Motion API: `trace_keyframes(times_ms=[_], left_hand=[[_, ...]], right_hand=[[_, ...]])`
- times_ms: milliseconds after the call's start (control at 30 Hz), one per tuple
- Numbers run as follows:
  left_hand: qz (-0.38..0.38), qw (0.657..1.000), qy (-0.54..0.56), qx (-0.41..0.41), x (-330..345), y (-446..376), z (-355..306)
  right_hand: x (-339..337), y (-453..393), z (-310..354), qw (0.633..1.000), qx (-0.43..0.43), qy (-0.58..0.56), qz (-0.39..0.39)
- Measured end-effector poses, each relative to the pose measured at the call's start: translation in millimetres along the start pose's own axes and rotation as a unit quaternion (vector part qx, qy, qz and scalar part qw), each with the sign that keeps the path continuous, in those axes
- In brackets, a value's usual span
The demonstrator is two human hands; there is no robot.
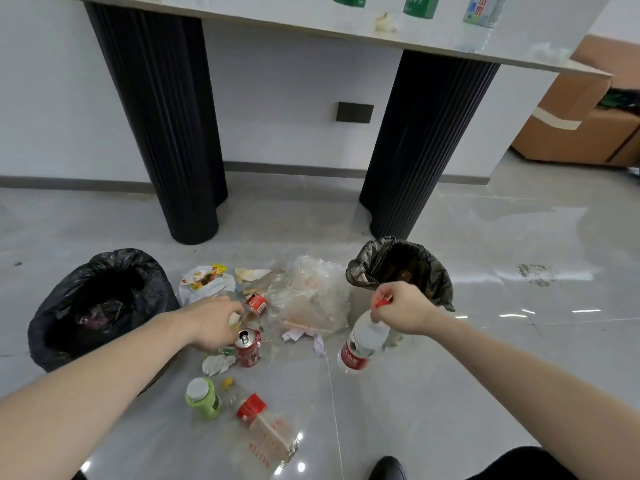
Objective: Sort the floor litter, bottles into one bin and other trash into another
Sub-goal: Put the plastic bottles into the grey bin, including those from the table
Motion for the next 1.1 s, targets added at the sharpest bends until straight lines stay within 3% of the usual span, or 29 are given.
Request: trace_keyframes(times_ms=[200,333,600,767,900,1033,1100], left_hand=[[-0.006,0.999,0.042,0.013,-13,-3,-10],[-0.019,0.998,0.060,0.029,-19,-13,-23],[0.011,1.000,0.012,0.018,-4,-41,-13],[0.027,1.000,-0.009,-0.005,9,-64,3],[-0.074,0.996,0.031,0.050,-10,-86,-27],[-0.193,0.964,0.085,0.165,-51,-126,-124],[-0.208,0.954,0.067,0.206,-64,-151,-179]], right_hand=[[-69,8,12,0.969,0.008,-0.144,-0.200],[-90,-8,0,0.936,0.046,-0.204,-0.285],[-94,-78,-24,0.937,0.115,-0.131,-0.303],[-80,-95,-51,0.917,0.150,-0.158,-0.334],[-95,-92,-58,0.900,0.156,-0.206,-0.351],[-122,-78,-51,0.877,0.145,-0.263,-0.375],[-133,-71,-47,0.870,0.129,-0.275,-0.388]])
Point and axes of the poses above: each hand's wrist, its own y-axis away from the middle knuckle, its own x-axis out of the palm, z = x × y, the point moved 4 cm from there along -y, towards the middle knuckle, and after that the axes turned 2 degrees about -y, right-handed, at the moved point
